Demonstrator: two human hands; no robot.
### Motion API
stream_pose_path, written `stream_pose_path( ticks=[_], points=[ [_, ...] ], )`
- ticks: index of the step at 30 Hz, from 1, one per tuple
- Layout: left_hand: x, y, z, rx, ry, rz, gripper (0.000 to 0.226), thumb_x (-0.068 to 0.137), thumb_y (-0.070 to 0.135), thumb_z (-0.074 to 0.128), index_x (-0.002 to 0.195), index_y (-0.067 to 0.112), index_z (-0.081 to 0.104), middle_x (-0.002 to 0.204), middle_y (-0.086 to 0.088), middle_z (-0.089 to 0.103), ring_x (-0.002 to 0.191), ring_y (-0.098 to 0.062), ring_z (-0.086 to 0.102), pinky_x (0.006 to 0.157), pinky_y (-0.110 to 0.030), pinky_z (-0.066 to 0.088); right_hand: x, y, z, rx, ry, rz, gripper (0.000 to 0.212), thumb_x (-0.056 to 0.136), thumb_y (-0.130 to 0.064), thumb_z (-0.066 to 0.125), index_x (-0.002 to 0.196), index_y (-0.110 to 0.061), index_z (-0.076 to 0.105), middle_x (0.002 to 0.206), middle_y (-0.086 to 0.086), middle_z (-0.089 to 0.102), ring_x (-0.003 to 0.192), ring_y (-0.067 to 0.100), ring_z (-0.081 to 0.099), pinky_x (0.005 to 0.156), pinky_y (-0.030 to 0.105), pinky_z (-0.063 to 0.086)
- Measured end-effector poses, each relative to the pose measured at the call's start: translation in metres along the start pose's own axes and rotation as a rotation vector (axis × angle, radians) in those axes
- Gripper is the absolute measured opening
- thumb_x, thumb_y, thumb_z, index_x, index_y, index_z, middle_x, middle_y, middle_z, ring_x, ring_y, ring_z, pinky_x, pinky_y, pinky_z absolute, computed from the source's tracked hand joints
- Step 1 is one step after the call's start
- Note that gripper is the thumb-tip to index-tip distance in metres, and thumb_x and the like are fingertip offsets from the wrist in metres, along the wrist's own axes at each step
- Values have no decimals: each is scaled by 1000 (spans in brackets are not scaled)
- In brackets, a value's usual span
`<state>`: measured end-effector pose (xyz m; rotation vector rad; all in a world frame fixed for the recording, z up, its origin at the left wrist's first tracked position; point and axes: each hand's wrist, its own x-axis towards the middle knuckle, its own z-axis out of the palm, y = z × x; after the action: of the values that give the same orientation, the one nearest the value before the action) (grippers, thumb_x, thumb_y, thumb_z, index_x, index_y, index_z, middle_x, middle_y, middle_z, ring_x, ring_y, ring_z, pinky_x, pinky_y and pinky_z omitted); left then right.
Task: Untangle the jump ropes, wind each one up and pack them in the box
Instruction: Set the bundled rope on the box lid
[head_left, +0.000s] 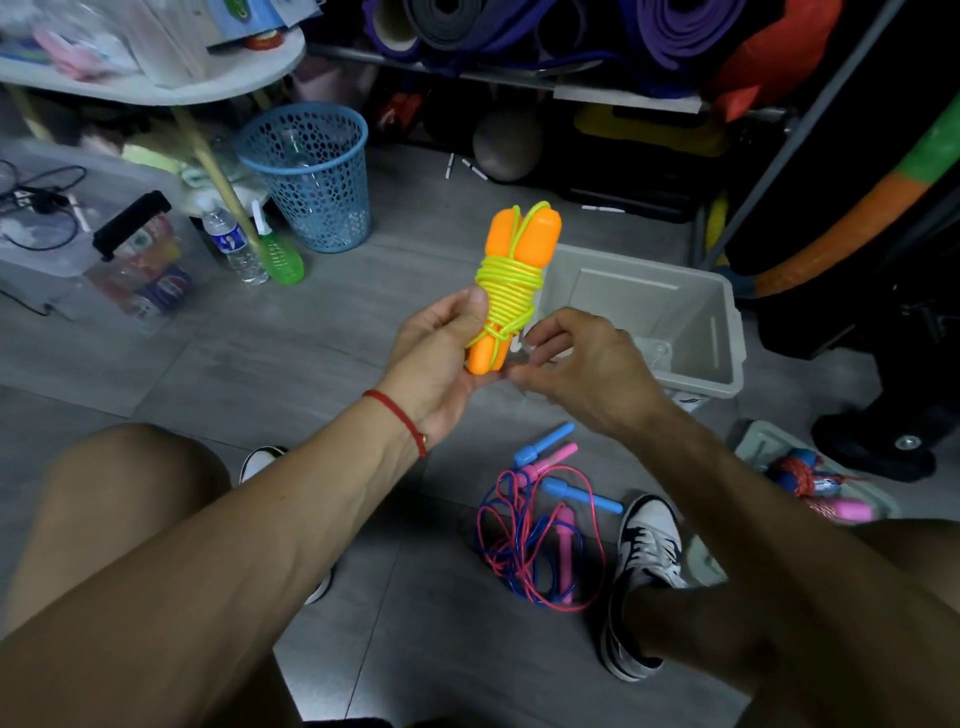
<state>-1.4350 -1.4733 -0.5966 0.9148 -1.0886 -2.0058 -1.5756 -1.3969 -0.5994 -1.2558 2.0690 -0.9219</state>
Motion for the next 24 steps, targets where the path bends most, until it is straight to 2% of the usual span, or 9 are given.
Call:
stream_pose_path(
  ticks=[3, 4, 6, 9, 12, 17, 20, 22, 24],
  points=[
    [1, -3, 12, 31, -23, -10, 16, 102, 21, 51, 107, 13, 63, 101, -12, 67, 85, -19, 63, 95, -60, 48, -4, 1, -22, 329, 68, 138, 35, 81, -14, 72, 114, -20, 64, 94, 0, 71, 89, 23, 72, 76, 48, 63],
    [1, -4, 18, 34, -29, -9, 15, 102, 21, 52, 109, 13, 62, 99, -9, 69, 83, -17, 66, 96, -61, 47, -7, -1, -29, 475, 63, 181, 39, 86, -12, 71, 123, -18, 60, 101, 3, 70, 93, 23, 71, 79, 48, 62],
    [1, -8, 32, 61, -40, 2, 16, 100, 19, 56, 113, 13, 61, 98, -5, 71, 83, -16, 67, 92, -60, 49, -12, -7, -41, 622, 60, 205, 46, 90, -23, 73, 132, -18, 54, 109, 3, 71, 100, 19, 70, 82, 42, 61],
    [-2, -15, 57, 140, -70, 34, 22, 96, 16, 62, 117, 11, 61, 99, -3, 72, 90, -21, 66, 84, -54, 48, -14, -4, -55, 661, 121, 172, 33, 93, -28, 71, 121, -12, 64, 106, 7, 76, 98, 22, 73, 83, 40, 61],
    [2, -18, 83, 219, -148, 8, 32, 97, 22, 60, 126, 10, 61, 115, -14, 68, 99, -26, 63, 87, -58, 51, -12, 9, -85, 675, 160, 228, 32, 91, -24, 73, 116, -5, 68, 109, 14, 74, 95, 27, 74, 82, 42, 62],
    [22, -30, 131, 515, -262, -52, 26, 97, 29, 62, 122, 23, 65, 117, 1, 67, 114, -22, 62, 95, -46, 53, -15, 54, -170, 604, 199, 318, 39, 88, -19, 76, 120, 1, 65, 110, 14, 75, 99, 29, 74, 86, 45, 60],
    [31, -59, 169, 687, -385, -59, 27, 89, 26, 69, 116, 27, 68, 113, 3, 67, 110, -15, 63, 94, -44, 53, -36, 121, -207, 643, 296, 363, 35, 89, -17, 74, 119, 0, 66, 112, 16, 74, 98, 30, 74, 88, 45, 60],
    [37, -89, 196, 764, -466, -68, 29, 88, 22, 70, 117, 25, 68, 116, 2, 66, 106, -13, 64, 90, -39, 54, -58, 176, -214, 693, 391, 455, 28, 90, -17, 73, 113, -3, 67, 105, 14, 75, 87, 24, 75, 79, 38, 62],
    [44, -124, 220, 834, -537, -83, 29, 89, 17, 69, 118, 23, 68, 119, 0, 65, 102, -9, 63, 84, -32, 52, -82, 233, -207, 724, 533, 594, 22, 89, -13, 73, 108, -3, 67, 95, 10, 73, 70, 17, 72, 60, 28, 60]
  ],
)
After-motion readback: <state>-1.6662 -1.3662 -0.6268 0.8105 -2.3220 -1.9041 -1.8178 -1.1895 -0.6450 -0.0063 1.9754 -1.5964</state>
